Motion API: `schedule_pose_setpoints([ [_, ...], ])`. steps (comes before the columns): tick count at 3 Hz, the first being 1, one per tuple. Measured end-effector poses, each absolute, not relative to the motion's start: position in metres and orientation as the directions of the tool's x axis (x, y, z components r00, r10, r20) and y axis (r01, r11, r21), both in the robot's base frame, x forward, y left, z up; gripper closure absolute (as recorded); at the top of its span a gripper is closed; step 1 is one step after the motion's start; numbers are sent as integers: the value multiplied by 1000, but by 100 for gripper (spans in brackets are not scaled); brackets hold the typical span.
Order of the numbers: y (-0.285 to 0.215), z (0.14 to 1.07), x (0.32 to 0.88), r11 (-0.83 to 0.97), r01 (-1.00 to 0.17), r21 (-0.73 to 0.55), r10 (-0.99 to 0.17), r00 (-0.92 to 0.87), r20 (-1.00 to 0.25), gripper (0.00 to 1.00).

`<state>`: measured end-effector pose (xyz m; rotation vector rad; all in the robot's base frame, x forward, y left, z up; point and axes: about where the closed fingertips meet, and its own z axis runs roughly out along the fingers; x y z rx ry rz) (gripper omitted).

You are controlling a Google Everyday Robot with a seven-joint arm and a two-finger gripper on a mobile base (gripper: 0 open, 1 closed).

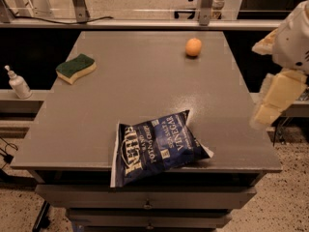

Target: Move sponge near orange

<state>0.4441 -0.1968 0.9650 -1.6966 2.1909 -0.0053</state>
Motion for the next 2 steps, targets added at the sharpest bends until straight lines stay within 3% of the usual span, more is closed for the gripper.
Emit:
schedule_pose_setpoints([
  [2, -99, 923, 470, 304, -948, -96, -771, -186, -608, 0],
])
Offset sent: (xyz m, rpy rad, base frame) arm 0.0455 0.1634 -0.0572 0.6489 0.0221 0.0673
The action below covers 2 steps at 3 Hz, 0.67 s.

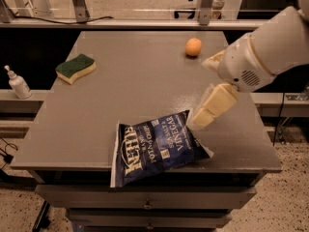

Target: Move sponge near orange

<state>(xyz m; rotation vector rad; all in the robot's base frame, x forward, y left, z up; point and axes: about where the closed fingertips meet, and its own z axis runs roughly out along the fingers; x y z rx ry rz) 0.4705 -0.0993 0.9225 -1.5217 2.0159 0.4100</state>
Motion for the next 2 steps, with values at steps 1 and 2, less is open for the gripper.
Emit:
schedule_pose_setpoints([
  [1, -40, 918, 483, 304, -952, -48, -650, -170, -741, 0],
  [2, -33, 926, 487, 316, -947, -56, -630, -165, -759, 0],
])
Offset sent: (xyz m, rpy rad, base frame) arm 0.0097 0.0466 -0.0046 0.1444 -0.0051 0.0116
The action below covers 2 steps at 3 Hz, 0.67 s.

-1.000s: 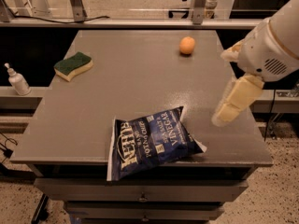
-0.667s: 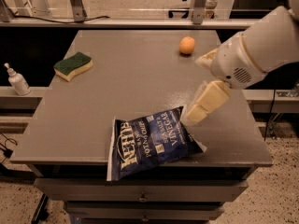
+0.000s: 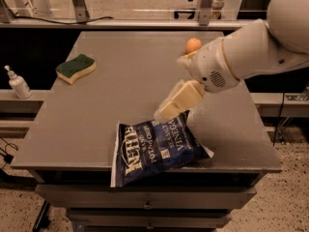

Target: Move sponge near orange

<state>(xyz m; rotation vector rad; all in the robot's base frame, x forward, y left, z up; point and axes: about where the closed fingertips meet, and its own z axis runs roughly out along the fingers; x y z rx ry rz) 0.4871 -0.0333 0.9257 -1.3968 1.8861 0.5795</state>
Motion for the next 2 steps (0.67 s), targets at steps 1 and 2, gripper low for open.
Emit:
schedule_pose_setpoints([
  [1, -34, 925, 486, 313, -948, -55, -633, -165, -756, 0],
  [2, -25, 923, 490, 298, -951, -77, -626, -134, -768, 0],
])
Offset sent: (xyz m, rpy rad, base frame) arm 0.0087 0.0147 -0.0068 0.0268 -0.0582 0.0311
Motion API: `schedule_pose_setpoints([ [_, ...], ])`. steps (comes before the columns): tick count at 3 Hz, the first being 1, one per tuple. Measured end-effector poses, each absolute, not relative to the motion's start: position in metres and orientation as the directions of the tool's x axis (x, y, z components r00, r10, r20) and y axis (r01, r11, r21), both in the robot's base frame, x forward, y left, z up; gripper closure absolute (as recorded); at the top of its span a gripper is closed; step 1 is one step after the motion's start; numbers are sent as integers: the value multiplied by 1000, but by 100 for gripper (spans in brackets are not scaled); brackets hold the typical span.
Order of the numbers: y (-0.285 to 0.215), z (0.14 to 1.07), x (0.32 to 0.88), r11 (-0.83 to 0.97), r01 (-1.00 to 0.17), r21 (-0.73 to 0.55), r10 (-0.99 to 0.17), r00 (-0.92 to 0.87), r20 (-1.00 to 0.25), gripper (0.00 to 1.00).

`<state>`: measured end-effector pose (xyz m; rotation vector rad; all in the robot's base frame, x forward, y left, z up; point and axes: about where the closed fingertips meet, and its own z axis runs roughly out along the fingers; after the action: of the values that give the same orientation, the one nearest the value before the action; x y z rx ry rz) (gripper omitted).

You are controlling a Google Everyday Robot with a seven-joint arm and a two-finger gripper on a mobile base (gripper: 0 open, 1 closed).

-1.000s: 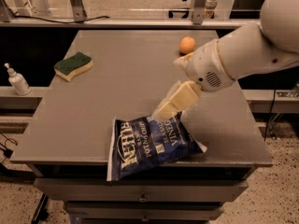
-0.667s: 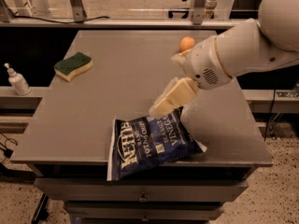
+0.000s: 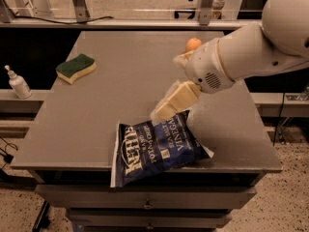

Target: Move sponge near orange

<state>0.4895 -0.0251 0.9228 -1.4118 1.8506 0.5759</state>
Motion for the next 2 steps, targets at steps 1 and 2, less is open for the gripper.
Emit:
schedule_pose_setpoints([
  [1, 2, 911, 511, 273, -957, -95, -577, -84, -813, 0],
  [2, 25, 899, 542, 270, -957, -108, -505, -45, -862, 0],
])
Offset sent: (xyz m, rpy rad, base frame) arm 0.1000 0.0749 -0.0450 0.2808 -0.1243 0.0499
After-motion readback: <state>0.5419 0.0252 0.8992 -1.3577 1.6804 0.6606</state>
